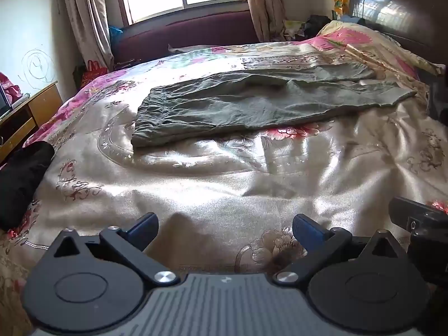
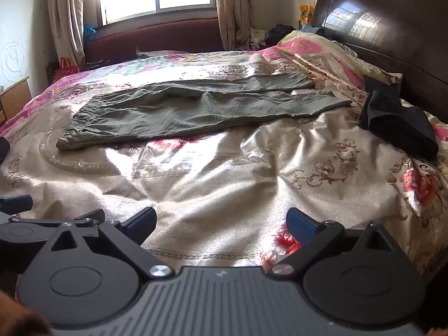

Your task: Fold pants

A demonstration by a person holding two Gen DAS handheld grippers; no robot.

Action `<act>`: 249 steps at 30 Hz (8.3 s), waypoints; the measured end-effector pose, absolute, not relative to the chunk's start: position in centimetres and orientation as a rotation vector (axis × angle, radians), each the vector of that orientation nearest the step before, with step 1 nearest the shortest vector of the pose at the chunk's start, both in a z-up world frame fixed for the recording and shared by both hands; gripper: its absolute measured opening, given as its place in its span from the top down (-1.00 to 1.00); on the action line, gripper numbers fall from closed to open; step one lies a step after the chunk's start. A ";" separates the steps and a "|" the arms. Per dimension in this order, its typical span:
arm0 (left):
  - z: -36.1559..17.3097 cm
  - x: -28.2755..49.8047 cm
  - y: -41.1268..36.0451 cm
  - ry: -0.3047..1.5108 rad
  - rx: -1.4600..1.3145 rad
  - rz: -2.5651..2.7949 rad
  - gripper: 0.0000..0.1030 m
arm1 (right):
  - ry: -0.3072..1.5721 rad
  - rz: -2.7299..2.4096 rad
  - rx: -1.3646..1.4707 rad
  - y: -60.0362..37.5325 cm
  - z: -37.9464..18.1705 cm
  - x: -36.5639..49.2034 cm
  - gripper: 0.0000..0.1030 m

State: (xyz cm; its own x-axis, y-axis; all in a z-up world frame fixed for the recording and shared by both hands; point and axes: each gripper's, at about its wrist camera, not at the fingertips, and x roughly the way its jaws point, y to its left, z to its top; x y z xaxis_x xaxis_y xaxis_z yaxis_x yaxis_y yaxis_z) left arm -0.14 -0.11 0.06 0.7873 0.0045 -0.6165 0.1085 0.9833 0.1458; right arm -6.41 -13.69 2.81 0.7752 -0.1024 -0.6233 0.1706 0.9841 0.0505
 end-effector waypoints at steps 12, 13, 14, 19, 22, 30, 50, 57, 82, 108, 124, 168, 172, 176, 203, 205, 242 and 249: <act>-0.7 -0.4 0.6 0.702 0.159 -0.066 -1.00 | 0.678 -0.157 0.064 -13.0 2.2 -6.6 -0.92; -0.8 0.0 0.4 0.707 0.163 -0.065 -1.00 | 0.677 -0.158 0.064 -13.1 2.2 -6.6 -0.92; -0.8 -0.1 0.4 0.705 0.163 -0.064 -1.00 | 0.676 -0.158 0.065 -13.2 2.2 -6.6 -0.92; -0.7 -0.1 0.4 0.699 0.165 -0.062 -1.00 | 0.671 -0.161 0.062 -13.2 2.2 -6.8 -0.92; -0.6 -0.3 0.3 0.688 0.171 -0.060 -1.00 | 0.674 -0.163 0.067 -13.3 2.2 -6.9 -0.92; -0.6 -0.5 0.3 0.682 0.176 -0.060 -1.00 | 0.672 -0.168 0.064 -13.2 2.2 -6.9 -0.92; -0.5 -0.6 0.2 0.676 0.180 -0.059 -1.00 | 0.670 -0.169 0.064 -13.3 2.2 -7.1 -0.92; -0.5 -0.6 0.2 0.675 0.181 -0.060 -1.00 | 0.670 -0.170 0.066 -13.2 2.2 -7.2 -0.92; -0.6 -0.9 -0.2 0.678 0.188 -0.062 -1.00 | 0.677 -0.175 0.060 -13.2 2.2 -7.2 -0.92; 0.0 3.7 3.1 0.633 0.184 -0.023 -1.00 | 0.647 0.010 -0.034 -10.1 3.0 0.6 -0.91; -4.1 21.3 9.5 0.693 0.261 0.002 -1.00 | 0.693 0.371 -0.306 -4.2 -1.2 19.0 -0.57; 1.4 12.8 8.4 0.618 0.357 -0.205 -0.04 | 0.747 -0.403 0.396 -32.0 -0.8 13.5 -0.24; 0.7 15.3 1.7 0.611 0.346 -0.348 -0.07 | 0.714 -0.456 0.567 -37.0 -2.5 16.1 -0.24; -0.5 18.0 -4.1 0.628 0.388 -0.444 -0.08 | 0.690 -0.465 0.598 -38.8 -3.3 18.7 -0.01; 0.8 21.5 -7.2 0.782 0.452 -0.351 -0.37 | 0.968 -0.187 0.193 -33.2 3.0 18.5 0.40; 1.2 22.8 -4.6 0.782 0.448 -0.293 -0.37 | 0.973 -0.080 0.194 -30.1 3.1 21.4 0.38; -2.4 48.6 16.6 0.933 0.514 -0.343 -0.88 | 1.097 0.875 -0.628 -6.5 -3.0 52.6 -0.14; -2.1 48.4 15.2 0.954 0.593 -0.393 0.02 | 1.098 0.880 -0.650 -5.5 -3.1 52.4 0.12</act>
State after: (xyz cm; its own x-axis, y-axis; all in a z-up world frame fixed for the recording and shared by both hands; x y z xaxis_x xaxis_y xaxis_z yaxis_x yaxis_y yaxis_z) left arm 48.35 15.19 -2.07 0.5280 -0.0555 -0.8475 0.5571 0.7757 0.2963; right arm 52.41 -5.50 -3.10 0.1925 0.2764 -0.9416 -0.8587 0.5118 -0.0253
